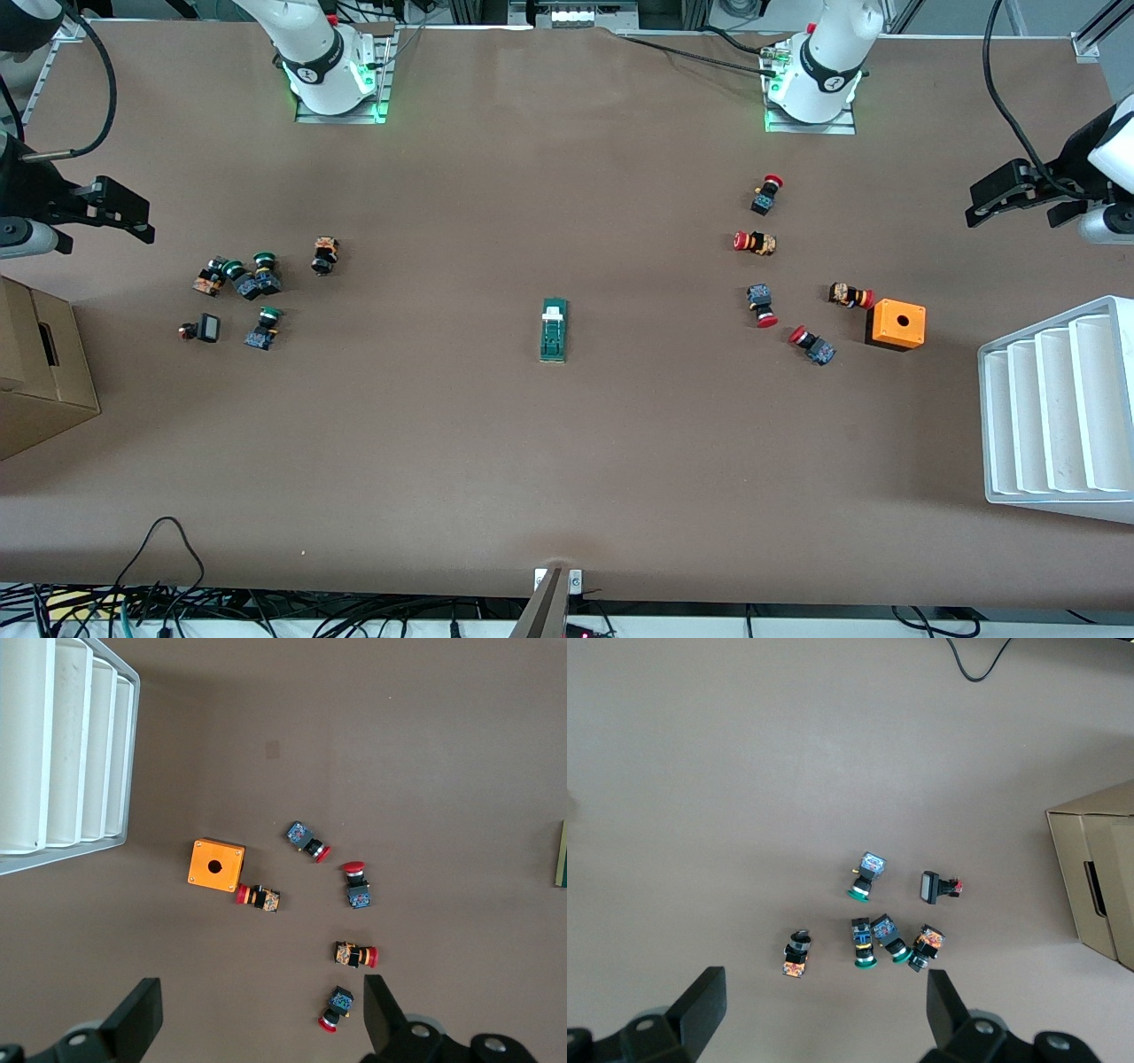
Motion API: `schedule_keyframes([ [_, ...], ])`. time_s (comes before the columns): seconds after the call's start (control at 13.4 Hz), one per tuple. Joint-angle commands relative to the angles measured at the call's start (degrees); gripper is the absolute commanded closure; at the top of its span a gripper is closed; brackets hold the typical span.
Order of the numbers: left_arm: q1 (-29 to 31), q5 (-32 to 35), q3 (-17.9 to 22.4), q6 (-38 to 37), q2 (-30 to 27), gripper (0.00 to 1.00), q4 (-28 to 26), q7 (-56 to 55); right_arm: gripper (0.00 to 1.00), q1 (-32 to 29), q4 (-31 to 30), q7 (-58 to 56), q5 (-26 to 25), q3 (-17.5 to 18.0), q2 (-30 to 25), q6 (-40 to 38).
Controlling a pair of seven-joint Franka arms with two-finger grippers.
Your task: Close load switch with both arms
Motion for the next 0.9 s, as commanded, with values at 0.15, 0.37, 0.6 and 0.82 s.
schedule_keyframes([
  [0.15, 0.2, -1.1, 0.1, 0.5, -0.4, 0.0, -0.1, 0.1, 0.0, -0.3, 1.4, -1.1, 0.2, 0.1, 0.5, -0.7],
  [0.37, 0.2, -1.1, 0.1, 0.5, -0.4, 0.0, -0.1, 0.1, 0.0, -0.3, 1.3, -0.9, 0.4, 0.1, 0.5, -0.7],
  [0.6, -0.5, -1.1, -1.1, 0.6, -0.4, 0.0, -0.7, 0.1, 0.0, -0.4, 1.4, -0.9, 0.3, 0.1, 0.5, -0.7],
  [0.82, -0.4, -1.1, -6.7, 4.1, -0.5, 0.0, -3.9, -2.9, 0.0, -0.4, 1.3, -0.9, 0.4, 0.1, 0.6, -0.7],
])
